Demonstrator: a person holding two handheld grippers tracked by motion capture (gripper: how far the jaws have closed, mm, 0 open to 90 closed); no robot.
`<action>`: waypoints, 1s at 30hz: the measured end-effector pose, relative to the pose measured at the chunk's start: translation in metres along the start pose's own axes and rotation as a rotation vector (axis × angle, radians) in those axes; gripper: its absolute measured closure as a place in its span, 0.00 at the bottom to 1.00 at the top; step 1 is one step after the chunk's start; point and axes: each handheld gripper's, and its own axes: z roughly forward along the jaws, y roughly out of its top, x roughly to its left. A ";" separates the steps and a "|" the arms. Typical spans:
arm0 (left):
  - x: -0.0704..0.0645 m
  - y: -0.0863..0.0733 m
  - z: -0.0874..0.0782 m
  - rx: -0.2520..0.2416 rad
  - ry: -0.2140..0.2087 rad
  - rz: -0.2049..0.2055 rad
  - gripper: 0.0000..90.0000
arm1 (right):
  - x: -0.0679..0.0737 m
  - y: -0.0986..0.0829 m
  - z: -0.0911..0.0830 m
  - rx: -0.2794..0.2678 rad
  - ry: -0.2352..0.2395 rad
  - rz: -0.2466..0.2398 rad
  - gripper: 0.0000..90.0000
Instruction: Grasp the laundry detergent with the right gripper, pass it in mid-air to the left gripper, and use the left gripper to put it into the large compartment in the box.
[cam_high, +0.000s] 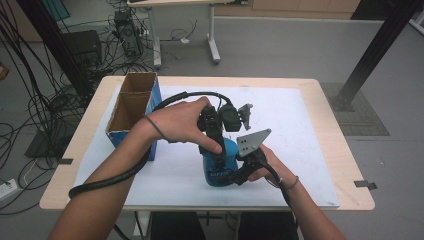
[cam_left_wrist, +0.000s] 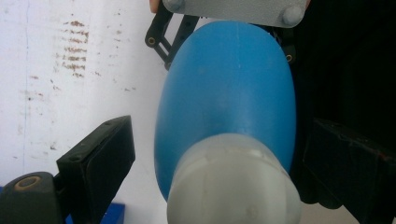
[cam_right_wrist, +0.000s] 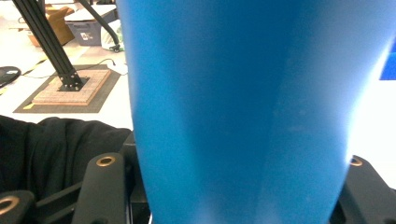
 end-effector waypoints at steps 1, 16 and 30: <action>0.000 0.000 0.000 0.002 -0.001 0.001 0.10 | 0.000 0.000 0.000 0.001 0.000 0.000 0.45; -0.001 0.002 0.000 0.005 -0.001 0.007 0.10 | 0.000 0.000 -0.001 -0.002 -0.002 -0.003 0.45; -0.001 0.003 0.001 0.005 -0.002 0.001 0.11 | 0.000 0.002 -0.002 -0.004 -0.004 -0.004 0.45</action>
